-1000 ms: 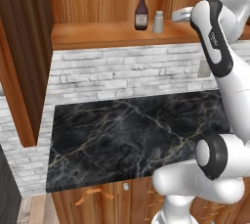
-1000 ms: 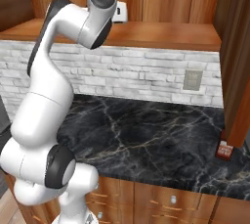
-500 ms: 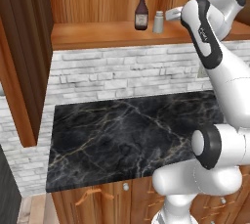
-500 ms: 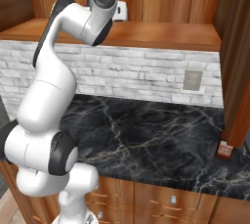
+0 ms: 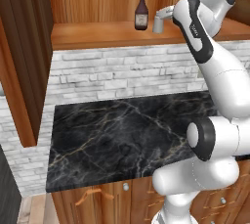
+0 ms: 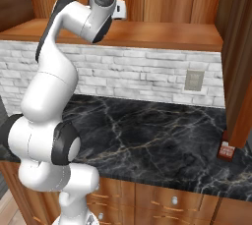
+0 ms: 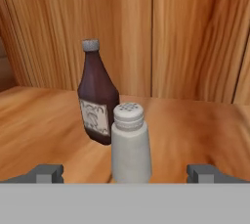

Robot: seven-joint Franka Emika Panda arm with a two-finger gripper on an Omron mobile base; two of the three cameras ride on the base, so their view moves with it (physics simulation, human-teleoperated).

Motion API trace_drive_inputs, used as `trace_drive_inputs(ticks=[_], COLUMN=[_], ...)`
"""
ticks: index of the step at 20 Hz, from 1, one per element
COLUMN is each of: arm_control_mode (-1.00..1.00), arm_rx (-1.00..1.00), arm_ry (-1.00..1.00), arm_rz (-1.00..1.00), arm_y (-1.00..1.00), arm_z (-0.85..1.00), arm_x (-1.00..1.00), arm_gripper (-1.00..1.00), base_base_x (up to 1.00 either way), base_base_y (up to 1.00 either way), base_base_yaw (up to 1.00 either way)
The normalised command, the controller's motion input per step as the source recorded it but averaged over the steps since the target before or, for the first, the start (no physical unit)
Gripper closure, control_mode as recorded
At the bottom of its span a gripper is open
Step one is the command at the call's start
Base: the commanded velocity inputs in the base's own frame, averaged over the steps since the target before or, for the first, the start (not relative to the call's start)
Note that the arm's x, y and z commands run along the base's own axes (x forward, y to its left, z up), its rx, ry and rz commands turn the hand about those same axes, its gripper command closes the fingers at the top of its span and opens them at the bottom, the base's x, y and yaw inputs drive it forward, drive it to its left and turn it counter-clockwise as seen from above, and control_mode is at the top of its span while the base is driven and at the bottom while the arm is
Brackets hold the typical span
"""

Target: Collect the paprika, ketchup, and shaker from the cabinet and place them next to the stove.

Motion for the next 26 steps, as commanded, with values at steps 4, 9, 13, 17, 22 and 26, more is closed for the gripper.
trace_drive_inputs(ticks=[4, 9, 13, 17, 22, 26], arm_control_mode=[-1.0, -1.0, -1.0, -1.0, -1.0, -1.0], arm_rx=[0.0, 0.0, 0.0, 0.0, 0.0, 0.0], arm_ry=[0.0, 0.0, 0.0, 0.0, 0.0, 0.0], arm_rz=[0.0, 0.0, 0.0, 0.0, 0.0, 0.0], arm_y=[0.0, 0.0, 0.01, 0.06, 0.1, 0.08], arm_z=[-0.02, -0.06, -0.1, -0.11, -0.1, -0.05], arm_x=[0.15, 0.13, 0.15, 0.16, 0.17, 0.18], arm_gripper=[-1.0, -1.0, -1.0, -1.0, -1.0, -1.0], base_base_x=[0.0, 0.0, 0.0, 0.0, 0.0, 0.0], base_base_y=[0.0, 0.0, 0.0, 0.0, 0.0, 0.0], base_base_yaw=[0.0, 0.0, 0.0, 0.0, 0.0, 0.0])
